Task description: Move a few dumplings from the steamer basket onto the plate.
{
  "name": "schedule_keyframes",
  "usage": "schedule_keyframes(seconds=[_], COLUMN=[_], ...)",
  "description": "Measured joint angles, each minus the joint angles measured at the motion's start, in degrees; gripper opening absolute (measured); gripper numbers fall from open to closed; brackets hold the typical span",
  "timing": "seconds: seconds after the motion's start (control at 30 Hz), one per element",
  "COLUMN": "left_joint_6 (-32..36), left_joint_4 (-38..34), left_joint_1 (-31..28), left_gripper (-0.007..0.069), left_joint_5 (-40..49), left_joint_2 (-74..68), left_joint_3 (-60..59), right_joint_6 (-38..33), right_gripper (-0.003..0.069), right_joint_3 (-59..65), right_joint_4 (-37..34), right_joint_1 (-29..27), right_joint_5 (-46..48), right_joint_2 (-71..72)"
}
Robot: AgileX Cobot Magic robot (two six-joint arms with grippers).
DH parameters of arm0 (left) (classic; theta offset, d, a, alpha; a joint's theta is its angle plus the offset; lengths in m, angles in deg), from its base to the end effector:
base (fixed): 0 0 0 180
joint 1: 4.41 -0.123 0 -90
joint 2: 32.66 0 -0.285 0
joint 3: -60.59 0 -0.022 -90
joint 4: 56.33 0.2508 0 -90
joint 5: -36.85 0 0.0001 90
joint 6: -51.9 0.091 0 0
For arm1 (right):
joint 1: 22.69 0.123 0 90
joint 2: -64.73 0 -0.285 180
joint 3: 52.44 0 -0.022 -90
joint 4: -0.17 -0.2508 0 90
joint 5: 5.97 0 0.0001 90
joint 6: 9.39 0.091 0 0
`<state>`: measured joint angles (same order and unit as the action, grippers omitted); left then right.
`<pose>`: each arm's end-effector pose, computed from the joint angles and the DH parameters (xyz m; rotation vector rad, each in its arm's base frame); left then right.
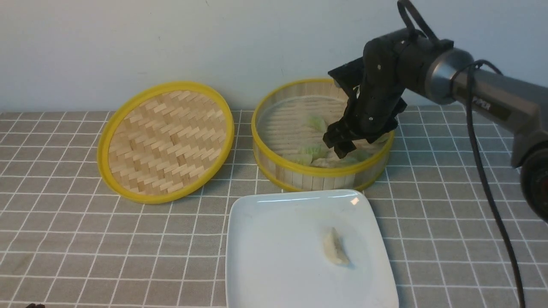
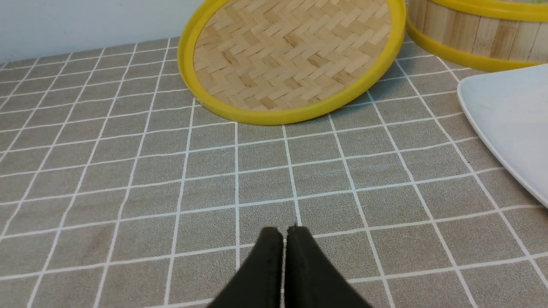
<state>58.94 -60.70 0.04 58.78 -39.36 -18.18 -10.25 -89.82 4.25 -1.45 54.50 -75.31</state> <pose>0.0517 -0.0066 0.1708 0.1410 1.8683 -0.0443 0.4628 0.1738 0.1856 -0.5804 2.7801 -0.0194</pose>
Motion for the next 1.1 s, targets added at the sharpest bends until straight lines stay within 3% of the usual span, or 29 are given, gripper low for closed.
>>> schedule_keyframes(seconds=[0.27, 0.43, 0.87, 1.1], left_joint_6=[0.0, 0.0, 0.0, 0.0], left_joint_4=[0.0, 0.0, 0.0, 0.0], left_joint_1=[0.0, 0.0, 0.0, 0.0], left_gripper=[-0.0005, -0.0005, -0.0005, -0.0005], left_joint_5=[0.0, 0.0, 0.0, 0.0], left_joint_2=[0.0, 0.0, 0.0, 0.0], left_joint_3=[0.0, 0.0, 0.0, 0.0], right_joint_6=[4.25, 4.46, 3.5, 0.87], right_gripper=[0.0494, 0.0316, 0.0323, 0.0323], right_joint_3=[-1.18, -1.71, -13.29, -12.79], right_joint_4=[0.84, 0.21, -0.3, -6.99], right_joint_1=[-0.12, -0.12, -0.12, -0.12], right_joint_5=[-1.96, -1.68, 8.15, 10.91], right_joint_2=[-2.72, -2.95, 5.34, 12.88])
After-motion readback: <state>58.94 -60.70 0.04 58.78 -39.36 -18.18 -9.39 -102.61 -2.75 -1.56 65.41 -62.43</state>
